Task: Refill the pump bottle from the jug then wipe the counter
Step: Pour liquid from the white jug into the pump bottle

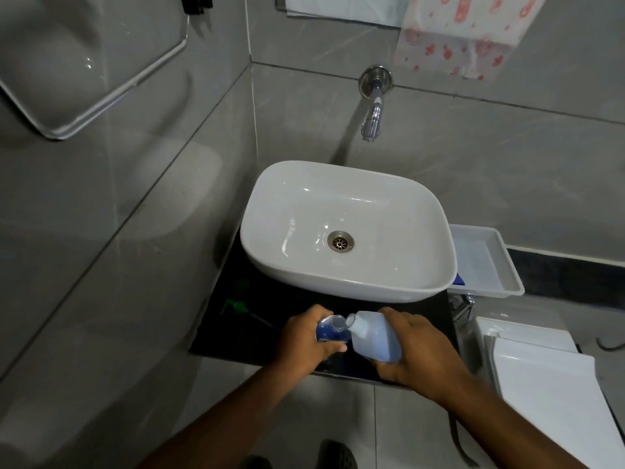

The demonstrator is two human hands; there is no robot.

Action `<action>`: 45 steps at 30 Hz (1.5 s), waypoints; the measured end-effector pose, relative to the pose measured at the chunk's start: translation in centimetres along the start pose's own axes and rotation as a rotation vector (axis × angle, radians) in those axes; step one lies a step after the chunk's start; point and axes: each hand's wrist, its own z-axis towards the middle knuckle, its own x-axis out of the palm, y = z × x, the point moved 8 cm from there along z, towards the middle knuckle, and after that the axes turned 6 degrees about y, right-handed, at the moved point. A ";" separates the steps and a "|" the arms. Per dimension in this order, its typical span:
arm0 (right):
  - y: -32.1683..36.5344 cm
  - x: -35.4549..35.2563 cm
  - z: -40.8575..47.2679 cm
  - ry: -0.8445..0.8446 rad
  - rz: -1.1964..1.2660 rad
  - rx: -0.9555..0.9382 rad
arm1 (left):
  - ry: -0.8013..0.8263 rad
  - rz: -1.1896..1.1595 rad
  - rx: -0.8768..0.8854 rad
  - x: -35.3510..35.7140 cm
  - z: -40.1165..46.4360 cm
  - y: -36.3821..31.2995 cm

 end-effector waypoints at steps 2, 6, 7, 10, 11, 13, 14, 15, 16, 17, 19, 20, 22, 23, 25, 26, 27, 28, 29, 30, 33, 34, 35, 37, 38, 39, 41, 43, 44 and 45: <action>0.2 -0.3 0.2 0.004 -0.052 -0.020 | 0.012 -0.006 -0.004 0.1 0.0 0.0; 0.5 -0.7 0.3 0.035 -0.126 -0.035 | 0.021 -0.013 -0.007 0.1 0.1 0.1; 0.5 -0.8 0.3 0.039 -0.135 -0.039 | 0.024 -0.013 -0.008 0.2 0.1 0.1; 0.6 -1.2 0.5 0.035 -0.133 -0.049 | 0.025 -0.018 -0.007 0.2 0.1 0.2; 0.6 -1.3 0.6 0.031 -0.134 -0.053 | 0.023 -0.017 -0.007 0.2 0.2 0.2; 0.9 -1.4 0.7 0.023 -0.147 -0.070 | 0.022 -0.007 -0.001 0.3 0.2 0.2; 1.1 -1.5 0.7 0.019 -0.150 -0.081 | 0.021 -0.003 0.003 0.3 0.2 0.3; 1.2 -1.5 0.8 0.017 -0.150 -0.090 | 0.020 -0.002 0.006 0.3 0.2 0.3; 1.3 -1.5 0.8 0.016 -0.150 -0.097 | 0.019 -0.003 0.007 0.3 0.2 0.4; 1.3 -1.5 0.8 0.016 -0.153 -0.099 | 0.019 -0.004 0.007 0.3 0.3 0.4; 1.4 -1.6 0.8 0.013 -0.164 -0.101 | 0.017 -0.009 0.009 0.3 0.3 0.5; 1.4 -1.6 0.8 0.009 -0.169 -0.101 | 0.018 -0.009 0.012 0.3 0.3 0.4; 1.4 -1.7 0.8 0.009 -0.184 -0.103 | 0.018 -0.005 0.018 0.3 0.3 0.4; 1.3 -1.7 0.9 0.012 -0.192 -0.100 | 0.017 -0.005 0.021 0.3 0.2 0.4; 1.2 -1.7 0.9 0.016 -0.198 -0.092 | 0.016 -0.006 0.020 0.3 0.2 0.4; 1.1 -1.7 0.9 0.018 -0.195 -0.089 | 0.015 -0.006 0.019 0.3 0.2 0.4; 1.0 -1.7 0.9 0.021 -0.191 -0.087 | 0.016 -0.008 0.018 0.3 0.2 0.4; 1.0 -1.7 0.9 0.025 -0.191 -0.086 | 0.018 -0.011 0.018 0.3 0.2 0.4; 0.9 -1.6 0.9 0.031 -0.193 -0.086 | 0.020 -0.012 0.019 0.4 0.2 0.5; 0.9 -1.5 0.9 0.036 -0.195 -0.089 | 0.022 -0.012 0.019 0.4 0.2 0.5; 0.9 -1.5 0.9 0.043 -0.203 -0.092 | 0.023 -0.010 0.019 0.4 0.2 0.5; 0.9 -1.5 0.9 0.043 -0.209 -0.092 | 0.022 -0.010 0.019 0.4 0.3 0.5; 1.0 -1.6 0.9 0.042 -0.217 -0.092 | 0.022 -0.011 0.018 0.4 0.3 0.6; 1.1 -1.7 1.0 0.039 -0.239 -0.095 | 0.022 -0.012 0.017 0.4 0.3 0.6; 1.1 -1.8 1.1 0.039 -0.251 -0.099 | 0.023 -0.014 0.016 0.5 0.3 0.7; 1.2 -1.9 1.2 0.041 -0.263 -0.104 | 0.024 -0.016 0.016 0.5 0.3 0.7; 1.4 -2.1 1.3 0.044 -0.283 -0.117 | 0.026 -0.019 0.015 0.5 0.4 0.8; 1.5 -2.2 1.4 0.046 -0.308 -0.130 | 0.027 -0.020 0.016 0.6 0.4 0.8; 1.5 -2.3 1.4 0.049 -0.322 -0.134 | 0.028 -0.020 0.016 0.6 0.4 0.8; 1.6 -2.3 1.4 0.054 -0.329 -0.138 | 0.028 -0.020 0.017 0.6 0.4 0.8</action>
